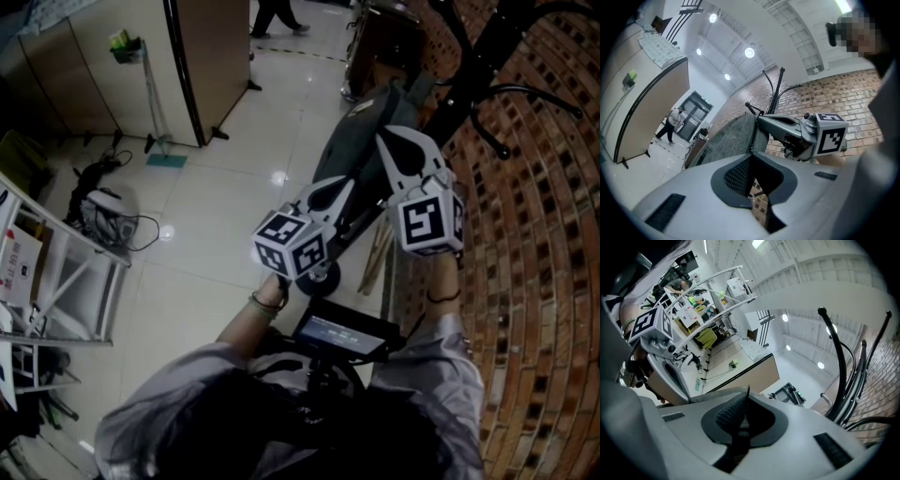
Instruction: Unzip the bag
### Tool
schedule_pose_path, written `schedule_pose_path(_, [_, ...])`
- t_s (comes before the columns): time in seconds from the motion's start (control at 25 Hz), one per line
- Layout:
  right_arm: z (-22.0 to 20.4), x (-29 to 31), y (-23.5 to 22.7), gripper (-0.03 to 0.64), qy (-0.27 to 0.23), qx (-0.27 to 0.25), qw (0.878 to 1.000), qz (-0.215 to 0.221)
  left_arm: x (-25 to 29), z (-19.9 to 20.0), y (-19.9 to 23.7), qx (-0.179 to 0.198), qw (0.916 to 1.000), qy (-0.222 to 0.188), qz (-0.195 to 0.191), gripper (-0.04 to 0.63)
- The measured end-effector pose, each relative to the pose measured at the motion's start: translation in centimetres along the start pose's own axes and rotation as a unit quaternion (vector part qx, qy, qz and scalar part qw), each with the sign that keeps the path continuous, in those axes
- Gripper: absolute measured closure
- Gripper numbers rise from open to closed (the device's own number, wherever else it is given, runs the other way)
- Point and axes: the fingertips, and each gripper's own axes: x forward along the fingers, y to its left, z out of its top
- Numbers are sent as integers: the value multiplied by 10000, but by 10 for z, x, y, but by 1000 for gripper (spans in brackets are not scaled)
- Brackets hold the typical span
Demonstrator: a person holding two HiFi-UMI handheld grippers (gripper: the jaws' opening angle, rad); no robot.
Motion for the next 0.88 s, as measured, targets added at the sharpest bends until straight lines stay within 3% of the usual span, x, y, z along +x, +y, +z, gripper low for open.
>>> schedule_pose_path(0.88, [1,4,-35,601,9,571,9981,-215,-17,-22,6,-36,9997,232,67,586])
